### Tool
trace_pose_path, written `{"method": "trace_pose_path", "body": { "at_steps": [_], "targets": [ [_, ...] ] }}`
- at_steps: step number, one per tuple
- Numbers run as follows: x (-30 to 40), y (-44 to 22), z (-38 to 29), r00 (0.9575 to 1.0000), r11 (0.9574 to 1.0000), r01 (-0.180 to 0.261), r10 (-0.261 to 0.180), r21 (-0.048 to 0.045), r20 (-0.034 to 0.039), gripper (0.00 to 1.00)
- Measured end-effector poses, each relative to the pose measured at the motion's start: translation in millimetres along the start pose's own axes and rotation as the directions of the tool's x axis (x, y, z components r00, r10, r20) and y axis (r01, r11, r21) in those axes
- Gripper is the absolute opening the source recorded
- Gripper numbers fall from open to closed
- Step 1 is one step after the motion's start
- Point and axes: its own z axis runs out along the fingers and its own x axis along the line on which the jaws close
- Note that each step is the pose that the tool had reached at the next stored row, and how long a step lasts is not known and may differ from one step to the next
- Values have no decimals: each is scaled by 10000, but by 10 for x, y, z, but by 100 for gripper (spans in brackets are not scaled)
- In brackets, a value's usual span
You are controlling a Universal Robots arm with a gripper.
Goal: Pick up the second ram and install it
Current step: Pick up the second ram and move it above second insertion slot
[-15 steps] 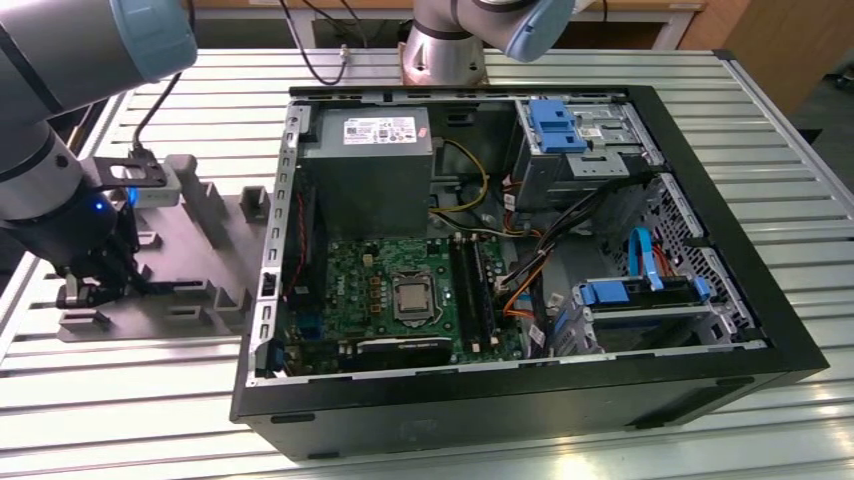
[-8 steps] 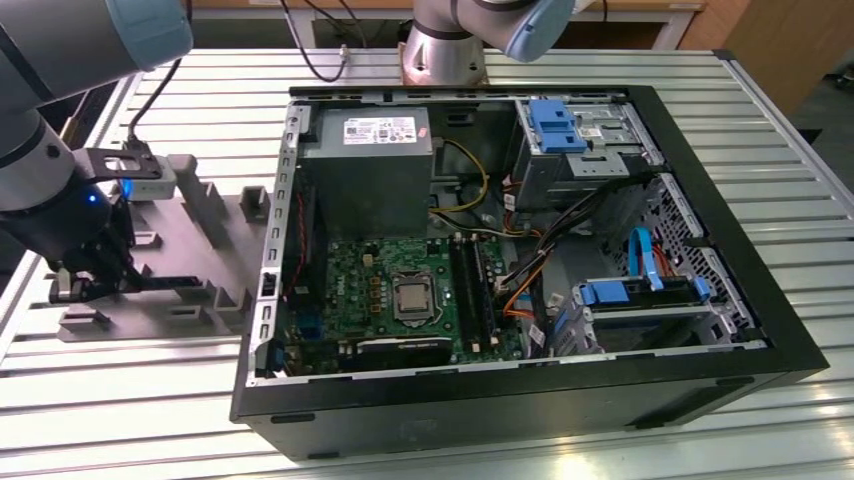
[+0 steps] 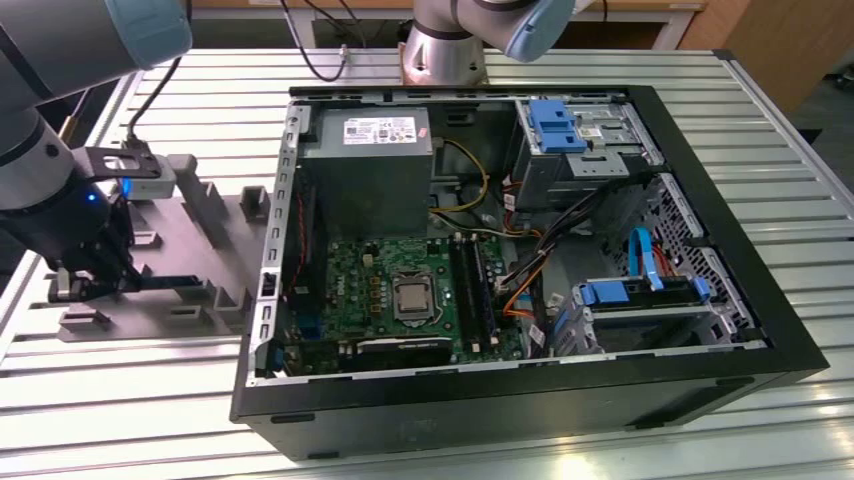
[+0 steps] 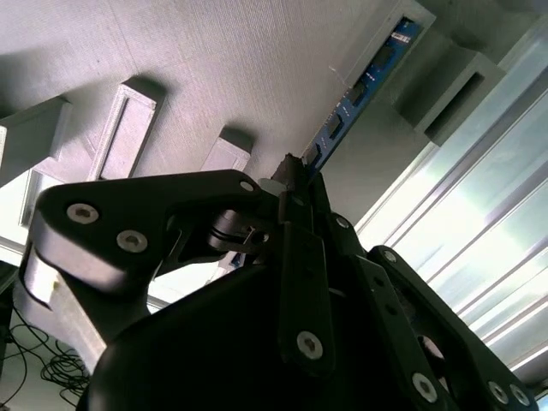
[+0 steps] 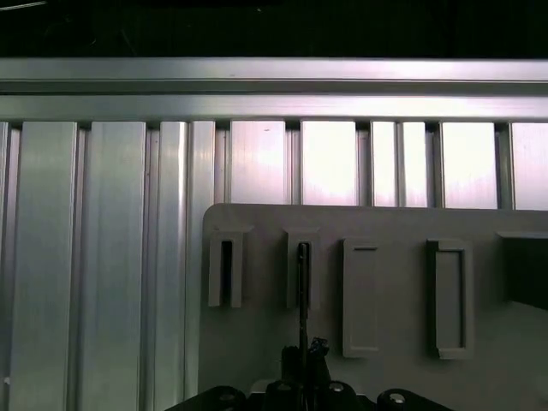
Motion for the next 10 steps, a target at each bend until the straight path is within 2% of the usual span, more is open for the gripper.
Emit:
{"method": "trace_pose_path", "body": {
  "at_steps": [10],
  "targets": [
    [-1,1,-24,10000,10000,0,0,2,1,14]
  ]
}}
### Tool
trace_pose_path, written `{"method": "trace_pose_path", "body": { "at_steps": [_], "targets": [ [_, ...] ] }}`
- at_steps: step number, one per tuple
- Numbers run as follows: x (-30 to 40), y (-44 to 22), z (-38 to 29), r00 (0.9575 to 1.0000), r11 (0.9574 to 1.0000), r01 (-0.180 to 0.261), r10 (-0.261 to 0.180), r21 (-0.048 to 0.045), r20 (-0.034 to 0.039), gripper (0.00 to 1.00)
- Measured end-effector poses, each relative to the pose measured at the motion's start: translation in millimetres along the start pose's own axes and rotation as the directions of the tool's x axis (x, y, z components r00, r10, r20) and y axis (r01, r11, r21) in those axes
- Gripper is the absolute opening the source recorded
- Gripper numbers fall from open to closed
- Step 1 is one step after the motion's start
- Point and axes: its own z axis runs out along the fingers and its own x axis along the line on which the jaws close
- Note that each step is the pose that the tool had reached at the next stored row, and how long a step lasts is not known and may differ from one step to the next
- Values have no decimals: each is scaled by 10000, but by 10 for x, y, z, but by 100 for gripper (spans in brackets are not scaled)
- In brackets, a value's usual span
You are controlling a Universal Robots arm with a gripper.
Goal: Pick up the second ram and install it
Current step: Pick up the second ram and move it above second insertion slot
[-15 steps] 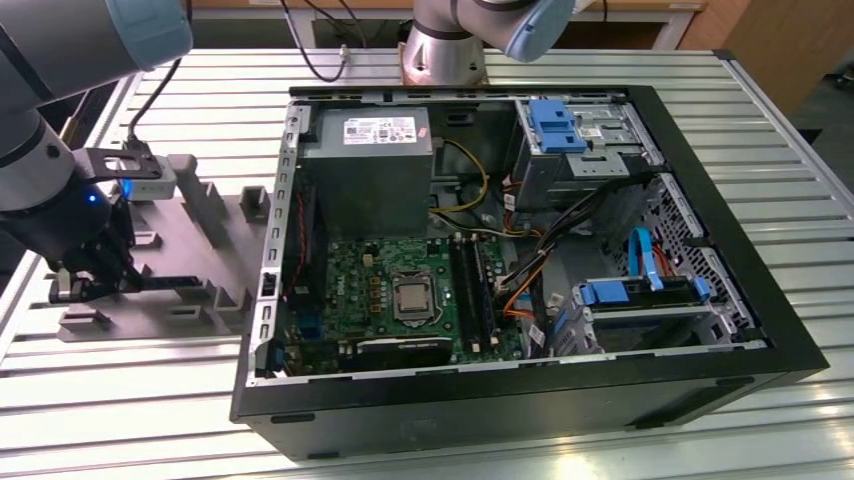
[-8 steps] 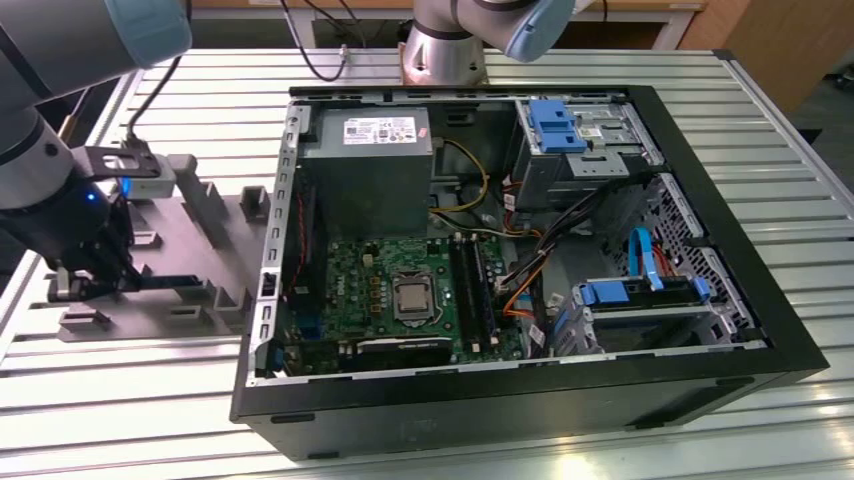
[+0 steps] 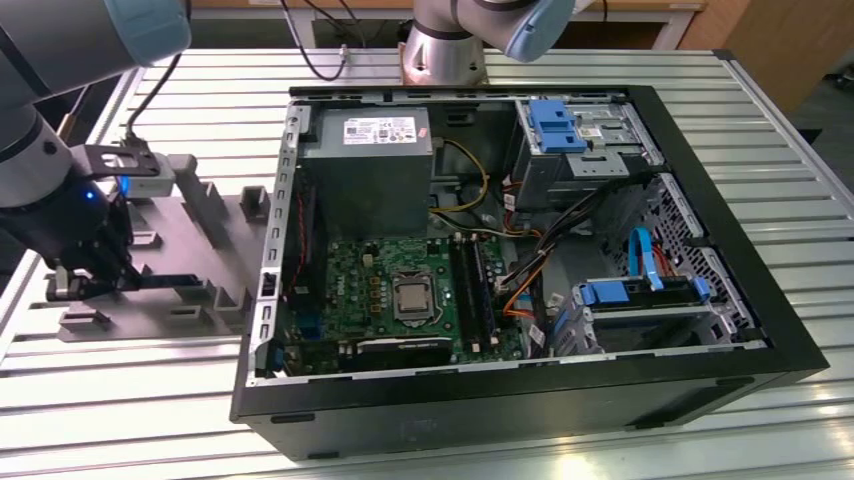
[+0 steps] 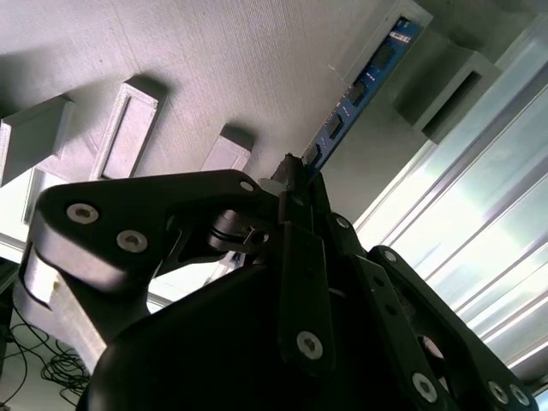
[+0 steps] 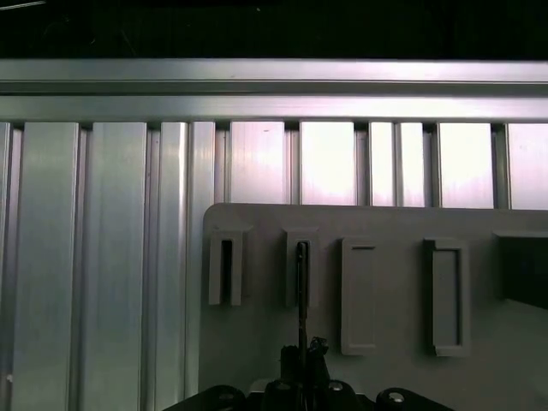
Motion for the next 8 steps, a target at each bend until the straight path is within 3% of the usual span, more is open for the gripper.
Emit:
{"method": "trace_pose_path", "body": {
  "at_steps": [8],
  "targets": [
    [-1,1,-29,10000,10000,0,0,-1,-1,14]
  ]
}}
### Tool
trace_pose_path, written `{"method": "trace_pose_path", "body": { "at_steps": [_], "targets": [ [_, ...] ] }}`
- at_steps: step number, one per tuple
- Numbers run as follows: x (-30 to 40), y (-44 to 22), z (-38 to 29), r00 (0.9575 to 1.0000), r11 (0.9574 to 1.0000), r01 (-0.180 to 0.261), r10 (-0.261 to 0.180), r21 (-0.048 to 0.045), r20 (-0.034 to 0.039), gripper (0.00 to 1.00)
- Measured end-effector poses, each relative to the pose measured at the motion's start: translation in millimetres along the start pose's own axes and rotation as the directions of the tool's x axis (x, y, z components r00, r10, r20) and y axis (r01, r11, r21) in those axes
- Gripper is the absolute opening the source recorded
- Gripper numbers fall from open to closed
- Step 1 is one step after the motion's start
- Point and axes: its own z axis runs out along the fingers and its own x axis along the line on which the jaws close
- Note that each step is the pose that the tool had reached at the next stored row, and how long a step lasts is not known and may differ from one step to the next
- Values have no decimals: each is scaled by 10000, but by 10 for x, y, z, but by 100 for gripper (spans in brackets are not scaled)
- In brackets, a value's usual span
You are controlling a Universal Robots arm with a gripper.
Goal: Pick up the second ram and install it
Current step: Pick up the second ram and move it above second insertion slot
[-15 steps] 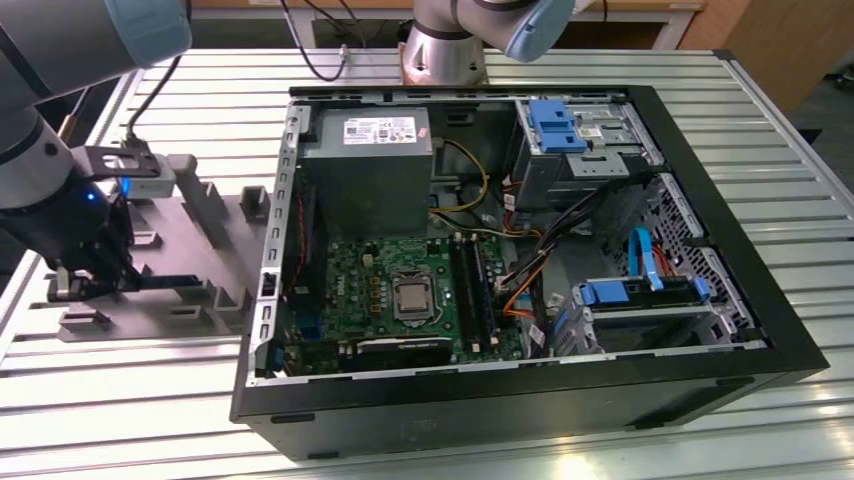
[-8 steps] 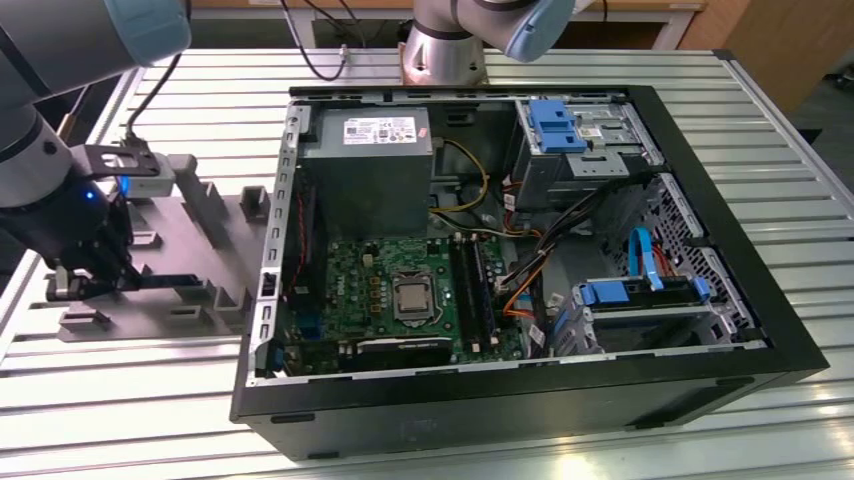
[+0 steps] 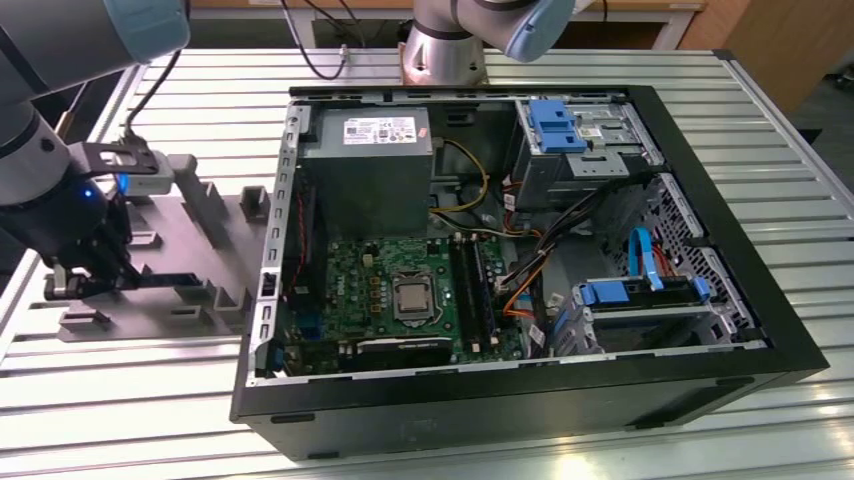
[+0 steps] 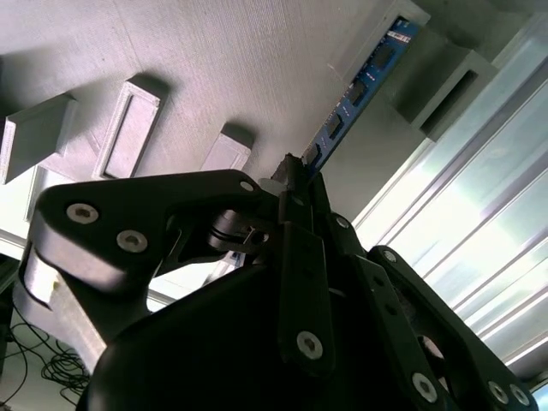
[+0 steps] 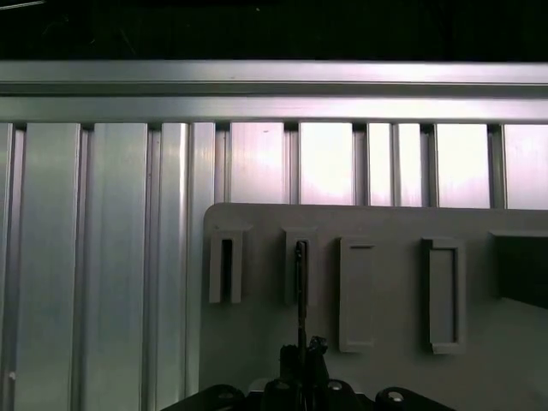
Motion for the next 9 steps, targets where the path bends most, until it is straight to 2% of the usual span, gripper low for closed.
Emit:
{"method": "trace_pose_path", "body": {
  "at_steps": [9],
  "targets": [
    [-1,1,-50,10000,10000,0,0,0,0,14]
  ]
}}
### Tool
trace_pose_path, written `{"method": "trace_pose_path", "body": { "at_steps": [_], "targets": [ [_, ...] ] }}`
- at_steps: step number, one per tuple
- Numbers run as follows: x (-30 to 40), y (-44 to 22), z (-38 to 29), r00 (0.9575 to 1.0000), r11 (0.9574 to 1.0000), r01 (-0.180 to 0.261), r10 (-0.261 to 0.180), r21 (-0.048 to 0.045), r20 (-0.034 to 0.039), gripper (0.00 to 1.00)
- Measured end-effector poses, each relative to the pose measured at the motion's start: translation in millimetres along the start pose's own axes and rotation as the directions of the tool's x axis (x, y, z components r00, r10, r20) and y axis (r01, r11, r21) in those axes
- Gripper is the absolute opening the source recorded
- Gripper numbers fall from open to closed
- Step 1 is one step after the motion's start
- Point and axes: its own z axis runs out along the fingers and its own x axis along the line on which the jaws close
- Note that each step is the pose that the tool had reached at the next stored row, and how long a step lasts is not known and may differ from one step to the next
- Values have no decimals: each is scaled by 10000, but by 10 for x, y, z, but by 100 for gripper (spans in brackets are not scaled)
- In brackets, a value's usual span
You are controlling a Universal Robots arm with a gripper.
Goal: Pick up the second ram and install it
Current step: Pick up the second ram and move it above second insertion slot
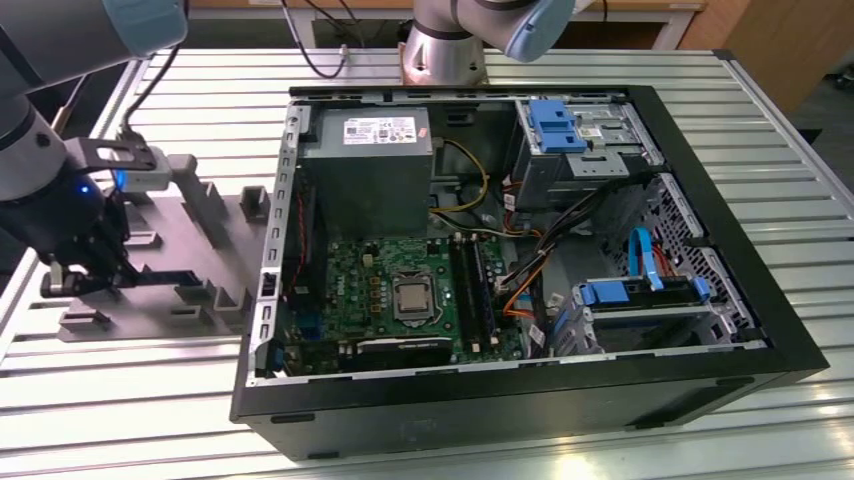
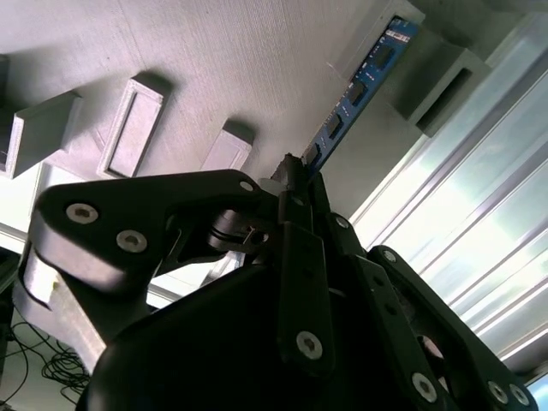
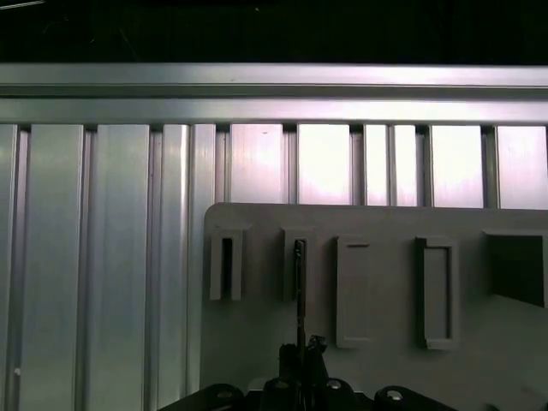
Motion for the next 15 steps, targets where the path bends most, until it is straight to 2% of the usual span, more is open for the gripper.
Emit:
{"method": "trace_pose_path", "body": {
  "at_steps": [15],
  "targets": [
    [-2,3,-93,10000,10000,0,0,1,1,14]
  ]
}}
